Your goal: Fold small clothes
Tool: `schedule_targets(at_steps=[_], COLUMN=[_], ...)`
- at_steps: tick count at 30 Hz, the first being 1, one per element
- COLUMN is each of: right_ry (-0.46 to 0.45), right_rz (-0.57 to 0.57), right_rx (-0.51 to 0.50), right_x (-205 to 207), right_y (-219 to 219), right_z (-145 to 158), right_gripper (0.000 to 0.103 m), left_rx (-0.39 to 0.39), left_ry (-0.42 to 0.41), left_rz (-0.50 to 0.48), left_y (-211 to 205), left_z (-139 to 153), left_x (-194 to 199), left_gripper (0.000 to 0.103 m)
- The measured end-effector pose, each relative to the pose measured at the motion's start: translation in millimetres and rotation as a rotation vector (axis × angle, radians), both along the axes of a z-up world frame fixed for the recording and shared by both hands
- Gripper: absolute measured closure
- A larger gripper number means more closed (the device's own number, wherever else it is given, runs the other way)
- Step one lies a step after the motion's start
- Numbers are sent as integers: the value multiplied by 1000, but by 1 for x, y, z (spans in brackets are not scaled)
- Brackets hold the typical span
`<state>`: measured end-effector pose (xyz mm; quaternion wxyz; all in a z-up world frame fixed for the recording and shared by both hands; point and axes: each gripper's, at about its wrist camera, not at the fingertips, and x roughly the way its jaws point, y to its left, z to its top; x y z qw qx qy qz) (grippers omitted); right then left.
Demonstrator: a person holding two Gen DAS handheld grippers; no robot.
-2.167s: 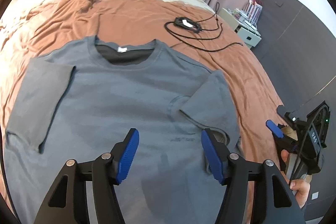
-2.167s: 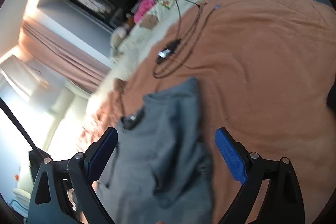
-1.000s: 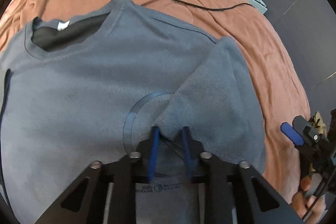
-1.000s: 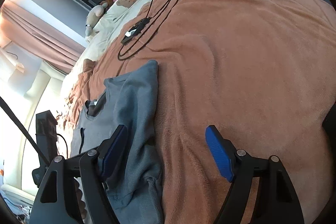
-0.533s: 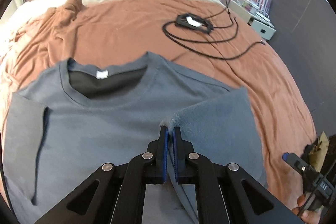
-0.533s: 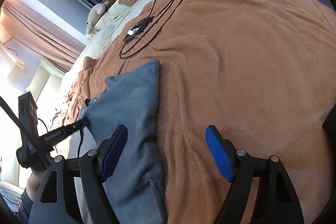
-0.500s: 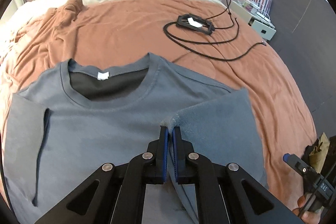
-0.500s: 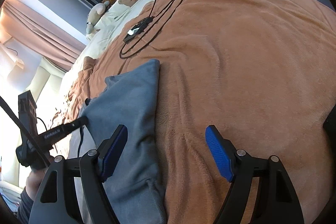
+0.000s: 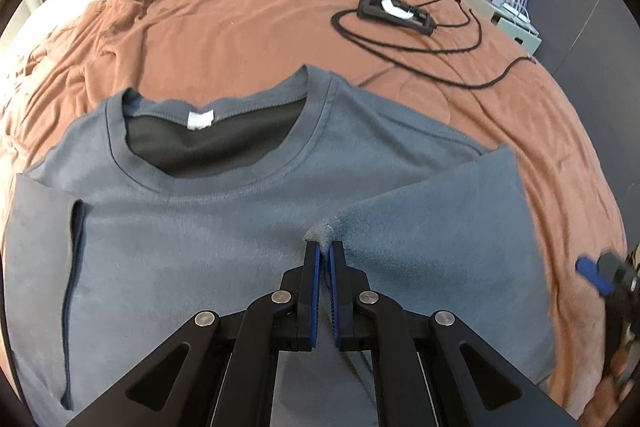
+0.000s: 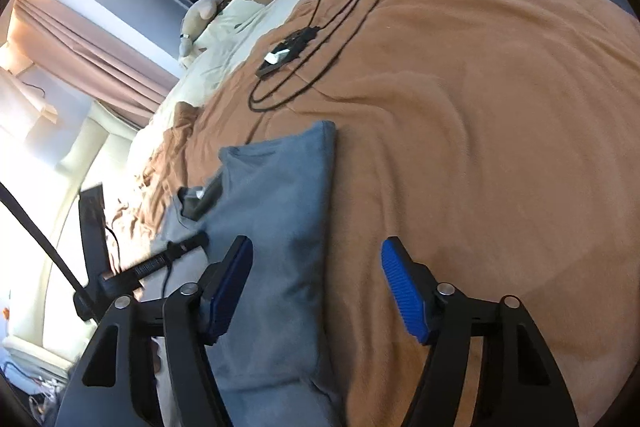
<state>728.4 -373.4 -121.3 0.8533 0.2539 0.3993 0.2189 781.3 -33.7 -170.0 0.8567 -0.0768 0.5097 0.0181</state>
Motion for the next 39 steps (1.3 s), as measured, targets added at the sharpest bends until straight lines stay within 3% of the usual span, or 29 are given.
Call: schedule_targets(at_steps=[5,8,20,23,25,27,30,36,39], right_ry=[26,67,31,26,21,10,1,33,44], right_rz=[19,30,77,93,100,86,59,8,5], right_rx=[32,-3,-275,-316,-335,-344,-340,-347,-317], right_x=[26,45,97,105,110,110,107,105,94], right_y=[12,22,69,83,90,87,77,53,47], right_z=[-13,-26,-20,-19,-18,-17,-16,-16,-11], right_gripper=[42,48,49,65,88,96,98,98,97], left_rx=[10,2,-29,-44,-49,-61,-82,-44,-66], left_ry=[26,36,12,3,-2,-23,-50,-11,-4], left_rz=[3,7,-15,-14,-15,-20,-28,-10,22], left_y=[9,14,16,18,18,17,13,6,10], left_z=[-6,-9,-19,-18,-17,-14,-10,-18,-14], left_x=[-4,-4,5,6,6,5,7,19,16], left_gripper=[98,100,100,100,100,100,100,100,97])
